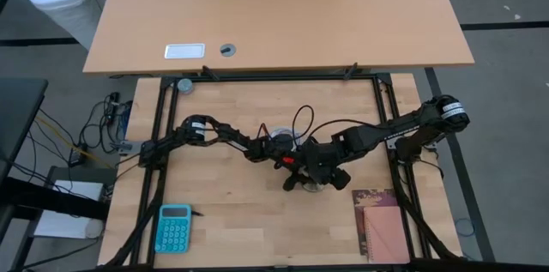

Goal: Screw lightbulb
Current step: Insert the white lightbulb into the lamp socket

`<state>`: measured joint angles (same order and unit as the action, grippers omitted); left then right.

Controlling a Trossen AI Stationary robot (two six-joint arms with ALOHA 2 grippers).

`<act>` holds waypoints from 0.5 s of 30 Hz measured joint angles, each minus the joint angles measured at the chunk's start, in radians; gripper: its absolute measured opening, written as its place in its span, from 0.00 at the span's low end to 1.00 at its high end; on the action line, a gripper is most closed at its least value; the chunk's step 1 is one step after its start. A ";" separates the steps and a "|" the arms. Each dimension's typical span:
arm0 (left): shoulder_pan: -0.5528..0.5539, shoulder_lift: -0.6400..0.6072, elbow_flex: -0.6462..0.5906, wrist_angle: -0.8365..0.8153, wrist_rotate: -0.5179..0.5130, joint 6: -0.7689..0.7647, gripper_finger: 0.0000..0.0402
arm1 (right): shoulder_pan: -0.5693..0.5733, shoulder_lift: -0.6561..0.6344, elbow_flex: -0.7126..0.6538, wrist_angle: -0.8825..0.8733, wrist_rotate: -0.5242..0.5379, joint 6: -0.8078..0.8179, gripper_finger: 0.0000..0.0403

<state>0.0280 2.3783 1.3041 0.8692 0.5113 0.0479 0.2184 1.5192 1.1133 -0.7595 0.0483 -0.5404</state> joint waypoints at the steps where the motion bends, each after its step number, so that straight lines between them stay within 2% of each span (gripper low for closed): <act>1: 0.000 0.000 0.000 0.000 -0.001 0.000 0.49 | 0.000 0.000 0.000 -0.001 0.000 0.006 0.77; 15: 0.000 0.000 0.000 0.000 -0.042 0.000 0.49 | -0.005 0.000 0.000 -0.014 -0.028 0.122 0.77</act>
<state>0.0277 2.3783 1.3045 0.8696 0.4690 0.0475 0.2138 1.5196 1.1133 -0.7738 0.0200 -0.4183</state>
